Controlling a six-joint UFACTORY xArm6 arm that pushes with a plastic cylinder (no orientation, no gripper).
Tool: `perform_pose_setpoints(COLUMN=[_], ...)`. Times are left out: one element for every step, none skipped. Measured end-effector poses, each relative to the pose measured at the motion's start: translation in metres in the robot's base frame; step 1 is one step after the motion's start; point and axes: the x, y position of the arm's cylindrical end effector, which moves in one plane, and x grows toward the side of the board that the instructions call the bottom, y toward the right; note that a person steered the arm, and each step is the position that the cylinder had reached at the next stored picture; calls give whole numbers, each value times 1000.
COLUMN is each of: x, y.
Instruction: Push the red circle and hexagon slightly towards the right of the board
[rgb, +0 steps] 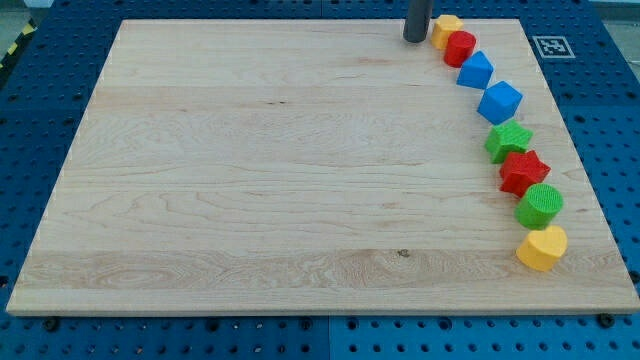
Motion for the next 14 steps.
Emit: perform_pose_setpoints(x=[0, 0, 0, 0, 5, 12, 17, 18, 18, 18, 18, 18, 18, 18], y=[10, 25, 25, 2, -16, -16, -16, -16, -4, 12, 25, 41, 45, 42])
